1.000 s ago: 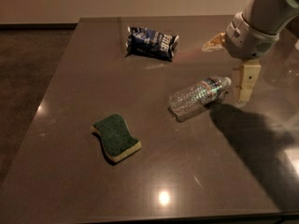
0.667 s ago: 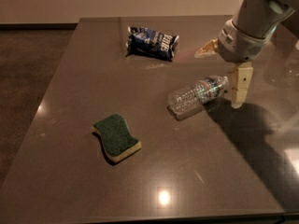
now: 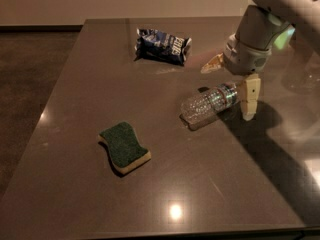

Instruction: Place water bottle upright

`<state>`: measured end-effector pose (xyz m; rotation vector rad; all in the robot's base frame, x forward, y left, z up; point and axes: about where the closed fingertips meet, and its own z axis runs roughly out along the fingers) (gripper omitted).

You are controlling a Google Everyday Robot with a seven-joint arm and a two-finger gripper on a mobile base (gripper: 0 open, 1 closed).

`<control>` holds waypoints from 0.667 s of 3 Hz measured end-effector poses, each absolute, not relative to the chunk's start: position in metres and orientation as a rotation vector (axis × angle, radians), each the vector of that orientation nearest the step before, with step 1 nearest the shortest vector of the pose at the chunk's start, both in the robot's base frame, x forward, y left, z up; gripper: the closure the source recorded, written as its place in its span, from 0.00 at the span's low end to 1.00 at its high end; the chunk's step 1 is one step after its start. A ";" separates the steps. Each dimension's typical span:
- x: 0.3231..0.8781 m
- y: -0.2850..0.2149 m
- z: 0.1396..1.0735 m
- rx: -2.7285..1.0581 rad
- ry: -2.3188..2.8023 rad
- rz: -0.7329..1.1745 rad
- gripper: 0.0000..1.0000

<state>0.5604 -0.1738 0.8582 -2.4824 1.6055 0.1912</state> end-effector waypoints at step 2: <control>0.563 -0.170 0.842 -2.490 1.637 0.214 0.23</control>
Offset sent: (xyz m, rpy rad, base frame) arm -0.0126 -0.0031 -0.0195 -0.0388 0.0943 -0.0159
